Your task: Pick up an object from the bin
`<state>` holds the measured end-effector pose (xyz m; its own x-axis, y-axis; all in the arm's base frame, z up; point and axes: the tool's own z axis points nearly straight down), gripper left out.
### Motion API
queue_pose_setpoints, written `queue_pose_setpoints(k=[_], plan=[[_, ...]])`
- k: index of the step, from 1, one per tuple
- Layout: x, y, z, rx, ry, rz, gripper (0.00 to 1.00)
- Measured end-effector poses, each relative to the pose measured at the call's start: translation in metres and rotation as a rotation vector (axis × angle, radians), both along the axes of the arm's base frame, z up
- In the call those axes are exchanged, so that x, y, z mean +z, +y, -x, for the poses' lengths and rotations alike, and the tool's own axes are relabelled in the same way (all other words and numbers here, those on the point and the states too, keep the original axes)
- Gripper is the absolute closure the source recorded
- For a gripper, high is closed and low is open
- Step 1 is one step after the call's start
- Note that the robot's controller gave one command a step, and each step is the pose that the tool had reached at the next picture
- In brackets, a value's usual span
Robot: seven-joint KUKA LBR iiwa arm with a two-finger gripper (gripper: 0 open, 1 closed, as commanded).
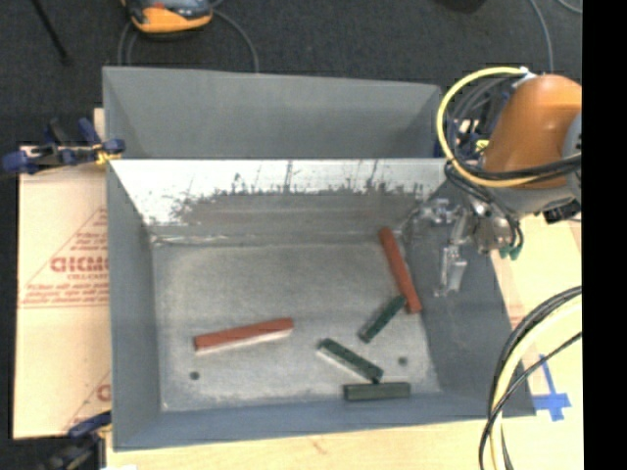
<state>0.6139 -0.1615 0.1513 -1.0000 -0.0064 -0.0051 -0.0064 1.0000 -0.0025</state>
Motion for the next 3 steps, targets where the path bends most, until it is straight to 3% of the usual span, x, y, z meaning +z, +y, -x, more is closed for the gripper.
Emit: queue_pose_setpoints(k=[1, 2, 3], plan=[[0.000, 0.000, 0.000, 0.001, 0.000, 0.000, 0.00], [-0.034, 0.016, 0.021, 0.175, -0.008, 0.004, 0.00], [-0.079, 0.009, 0.023, 0.506, 0.019, -0.014, 1.00]])
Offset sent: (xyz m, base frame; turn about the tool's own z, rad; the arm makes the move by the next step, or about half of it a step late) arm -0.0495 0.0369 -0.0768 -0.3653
